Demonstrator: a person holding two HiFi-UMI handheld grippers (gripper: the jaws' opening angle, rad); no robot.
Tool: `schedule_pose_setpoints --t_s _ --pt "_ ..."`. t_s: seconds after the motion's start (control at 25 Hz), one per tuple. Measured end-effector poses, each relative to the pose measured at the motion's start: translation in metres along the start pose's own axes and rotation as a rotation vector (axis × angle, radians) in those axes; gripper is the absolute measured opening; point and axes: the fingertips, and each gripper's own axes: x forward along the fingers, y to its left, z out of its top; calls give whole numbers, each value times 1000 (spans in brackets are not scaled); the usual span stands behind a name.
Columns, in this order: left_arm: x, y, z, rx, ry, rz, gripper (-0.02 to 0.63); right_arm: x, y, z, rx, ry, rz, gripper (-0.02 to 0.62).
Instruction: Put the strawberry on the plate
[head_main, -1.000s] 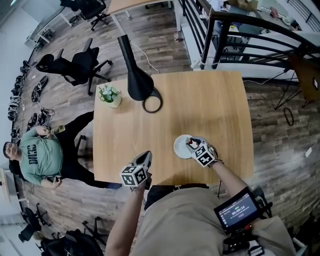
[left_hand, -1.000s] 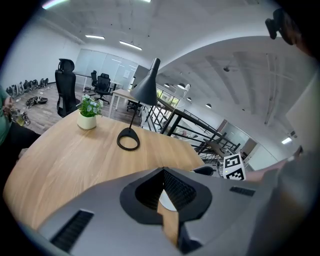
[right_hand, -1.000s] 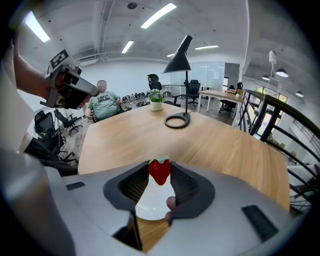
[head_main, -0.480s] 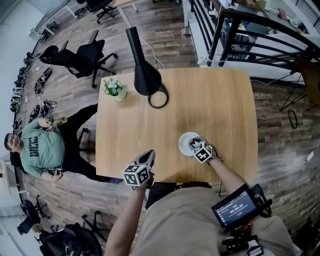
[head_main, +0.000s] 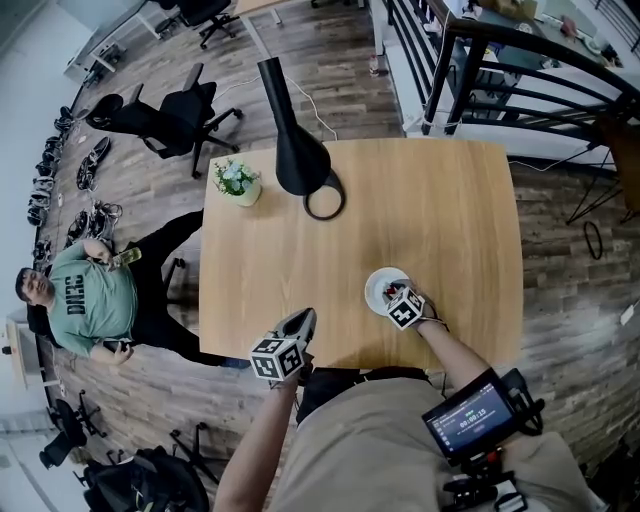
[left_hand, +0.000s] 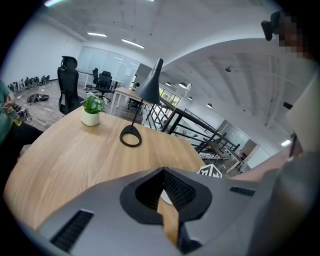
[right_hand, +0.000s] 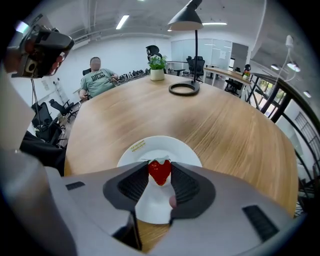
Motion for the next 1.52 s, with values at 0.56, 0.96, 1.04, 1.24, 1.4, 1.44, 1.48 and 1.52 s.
schedule_pose_setpoints --t_s 0.56,0.96,1.04,1.24,1.4,1.44,1.48,1.52 --pt "2 -19 20 -32 -54 -54 3 -52 -17 28 66 -186 -22 181" --pt "-14 -27 54 -71 -189 -92 3 -192 -32 133 136 -625 -121 210" --pt "-25 -32 70 -73 -235 -97 3 -233 -26 155 120 -714 -139 210" --pt "-60 -45 104 -42 -345 -101 3 -320 -3 188 59 -855 -172 210" --pt "-87 -51 128 13 -426 -86 3 -378 13 206 -6 -947 -213 210" --pt "-94 -53 135 28 -446 -83 3 -392 15 210 -25 -972 -234 210" --pt "-101 -55 141 44 -464 -79 3 -404 17 213 -41 -995 -259 210" --pt "-106 -57 147 57 -480 -78 3 -416 19 216 -53 -1017 -286 210"
